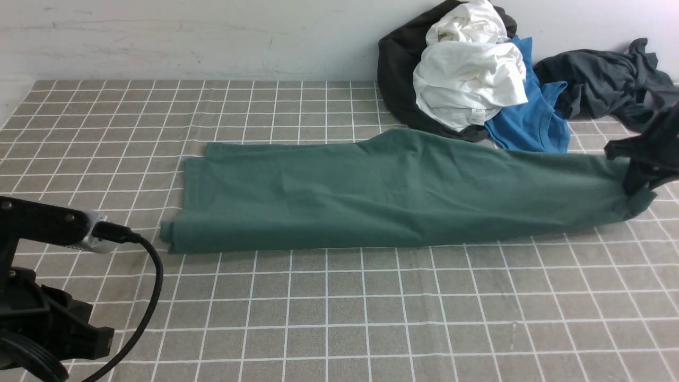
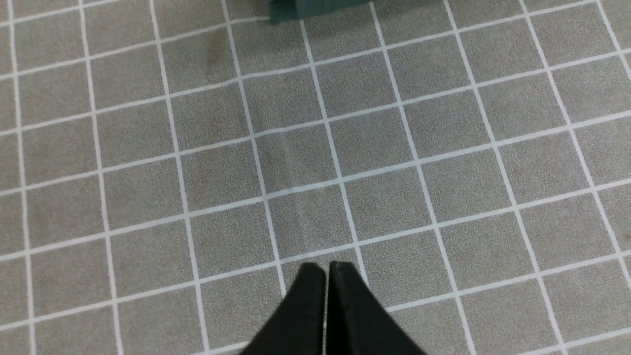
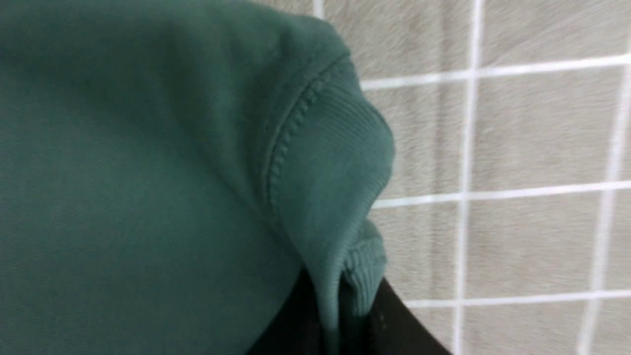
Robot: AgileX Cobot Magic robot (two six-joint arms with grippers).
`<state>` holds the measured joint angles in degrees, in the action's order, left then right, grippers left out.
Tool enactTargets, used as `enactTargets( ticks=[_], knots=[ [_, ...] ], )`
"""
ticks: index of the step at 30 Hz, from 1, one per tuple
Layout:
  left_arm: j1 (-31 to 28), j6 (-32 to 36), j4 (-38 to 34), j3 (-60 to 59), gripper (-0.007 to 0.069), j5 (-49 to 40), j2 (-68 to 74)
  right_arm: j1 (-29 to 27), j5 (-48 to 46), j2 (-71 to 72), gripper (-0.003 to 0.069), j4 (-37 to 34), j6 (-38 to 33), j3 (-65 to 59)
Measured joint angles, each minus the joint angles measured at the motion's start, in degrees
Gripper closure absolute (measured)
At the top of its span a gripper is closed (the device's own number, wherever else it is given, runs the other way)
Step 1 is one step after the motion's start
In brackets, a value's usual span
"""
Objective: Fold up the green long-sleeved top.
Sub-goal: Use the right arm to clamp the right edge of the fabric, then use the right arm to drag the right edge of the fabric to the left and folds it over the left edge
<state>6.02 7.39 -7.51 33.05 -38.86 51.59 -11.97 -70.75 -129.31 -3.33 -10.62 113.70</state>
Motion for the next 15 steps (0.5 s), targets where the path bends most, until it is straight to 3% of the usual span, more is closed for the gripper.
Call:
enactTargets(
  ticks=[6,10,15],
  knots=[
    [0.0,0.0,-2.49,0.0,0.0632,0.0,-0.07,-0.51,-0.52,9.88,0.061,7.24,4.31,0.36],
    [0.0,0.0,-5.59,0.0,0.0632,0.35,-0.07,1.39,-1.24,17.21,0.061,0.53,6.42,0.69],
    [0.0,0.0,-7.68,0.0,0.0632,2.73,-0.07,11.97,-0.45,20.29,0.061,-12.96,5.66,0.97]
  ],
)
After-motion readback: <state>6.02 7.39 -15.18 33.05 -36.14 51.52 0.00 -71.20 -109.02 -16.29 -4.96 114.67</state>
